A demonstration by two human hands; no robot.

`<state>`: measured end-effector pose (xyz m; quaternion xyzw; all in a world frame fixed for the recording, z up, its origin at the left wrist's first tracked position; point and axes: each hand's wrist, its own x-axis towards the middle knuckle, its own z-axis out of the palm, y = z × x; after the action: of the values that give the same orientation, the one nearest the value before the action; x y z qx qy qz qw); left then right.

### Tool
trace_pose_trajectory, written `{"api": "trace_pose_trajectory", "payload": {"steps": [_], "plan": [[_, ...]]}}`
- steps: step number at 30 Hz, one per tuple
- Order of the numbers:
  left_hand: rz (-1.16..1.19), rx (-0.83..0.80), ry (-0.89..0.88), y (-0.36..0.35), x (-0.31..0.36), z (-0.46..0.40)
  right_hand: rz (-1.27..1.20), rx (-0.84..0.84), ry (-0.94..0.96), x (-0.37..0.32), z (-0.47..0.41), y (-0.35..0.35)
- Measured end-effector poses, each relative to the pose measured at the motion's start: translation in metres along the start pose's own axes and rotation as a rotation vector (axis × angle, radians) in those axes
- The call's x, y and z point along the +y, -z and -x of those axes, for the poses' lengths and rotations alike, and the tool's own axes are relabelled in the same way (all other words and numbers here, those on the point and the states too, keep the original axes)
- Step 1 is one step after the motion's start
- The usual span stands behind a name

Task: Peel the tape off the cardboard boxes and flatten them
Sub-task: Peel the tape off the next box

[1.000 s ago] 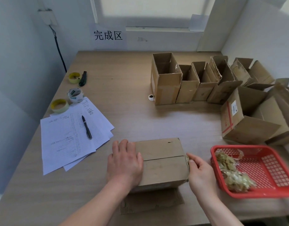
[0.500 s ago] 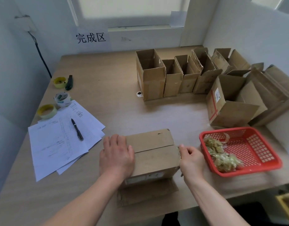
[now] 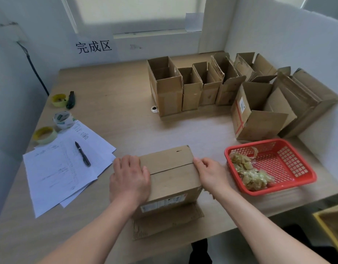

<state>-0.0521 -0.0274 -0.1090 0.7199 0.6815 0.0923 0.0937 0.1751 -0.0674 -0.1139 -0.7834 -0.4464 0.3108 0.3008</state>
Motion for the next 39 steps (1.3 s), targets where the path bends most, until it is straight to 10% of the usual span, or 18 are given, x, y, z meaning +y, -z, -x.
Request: {"api": "trace_pose_trajectory", "payload": {"steps": [15,31,39], "plan": [[-0.004,-0.002,-0.01,0.002,0.0,0.0,-0.932,0.45,-0.477,0.029,0.039,-0.036],[0.022,0.04,-0.015,-0.005,-0.003,-0.002,-1.166,0.017,-0.55,0.04,0.084,-0.005],[0.016,0.041,-0.018,-0.006,-0.003,-0.002,-0.907,-0.123,-0.614,0.032,0.08,-0.005]]}}
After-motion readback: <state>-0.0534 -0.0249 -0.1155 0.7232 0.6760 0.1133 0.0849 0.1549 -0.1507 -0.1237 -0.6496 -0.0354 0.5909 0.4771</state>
